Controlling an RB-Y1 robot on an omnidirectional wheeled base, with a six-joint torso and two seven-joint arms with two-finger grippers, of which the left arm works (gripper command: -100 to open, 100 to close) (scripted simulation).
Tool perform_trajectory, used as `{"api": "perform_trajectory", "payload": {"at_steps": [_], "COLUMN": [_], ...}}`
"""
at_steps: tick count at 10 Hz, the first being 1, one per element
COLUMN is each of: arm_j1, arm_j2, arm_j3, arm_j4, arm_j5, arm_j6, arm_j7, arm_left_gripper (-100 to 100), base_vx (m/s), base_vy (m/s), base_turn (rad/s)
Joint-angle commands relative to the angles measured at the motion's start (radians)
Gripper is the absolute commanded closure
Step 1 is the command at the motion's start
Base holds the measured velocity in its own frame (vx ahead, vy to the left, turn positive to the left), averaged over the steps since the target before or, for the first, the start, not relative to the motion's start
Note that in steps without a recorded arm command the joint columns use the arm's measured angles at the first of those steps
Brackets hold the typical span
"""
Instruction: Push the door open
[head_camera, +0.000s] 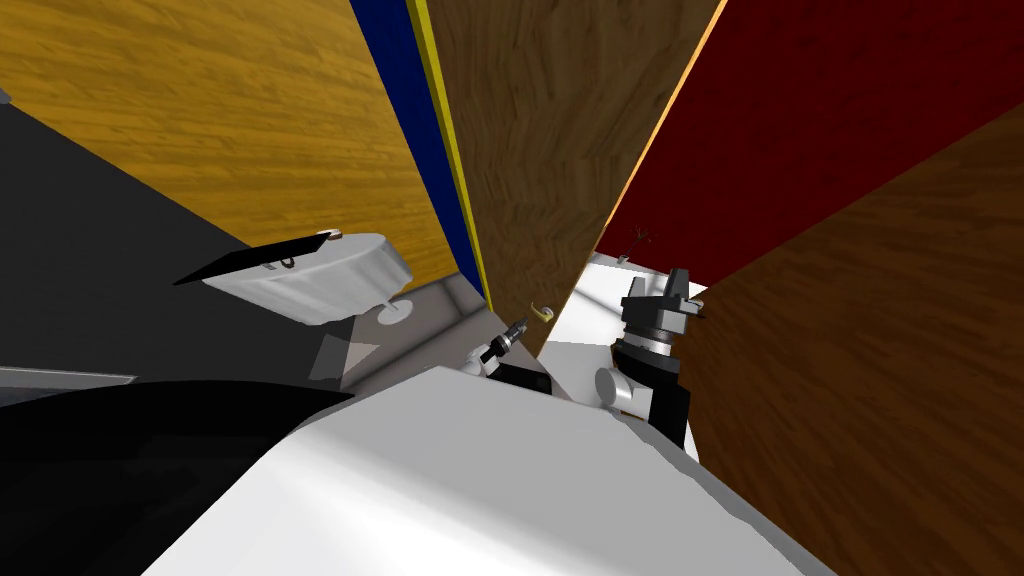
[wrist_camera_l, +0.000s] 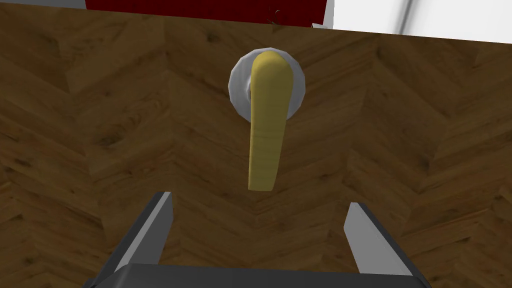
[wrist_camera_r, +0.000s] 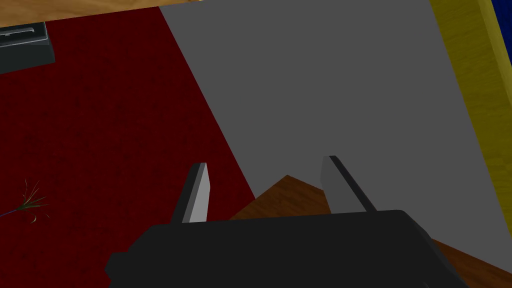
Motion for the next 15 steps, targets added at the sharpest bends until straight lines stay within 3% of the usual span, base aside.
{"api": "perform_trajectory", "payload": {"at_steps": [1, 6, 7, 12, 15], "arm_j1": [0.002, 0.000, 0.000, 0.000, -0.007], "arm_j2": [-0.001, -0.017, -0.017, -0.017, -0.006], "arm_j3": [0.004, 0.012, 0.012, 0.012, 0.043], "arm_j4": [0.003, 0.018, 0.018, 0.018, 0.022], "arm_j5": [0.002, 0.005, 0.005, 0.005, 0.020], "arm_j6": [-0.001, -0.009, -0.009, -0.009, -0.004], "arm_j7": [-0.006, -0.016, -0.016, -0.016, -0.031], "arm_left_gripper": [-100, -100, 100, 100, 100], "base_vx": [0.159, 0.151, -0.008, -0.006, 0.077], "base_vy": [-0.123, -0.098, 0.005, 0.006, -0.110], "base_turn": [-0.031, -0.022, 0.001, -0.007, 0.030]}}
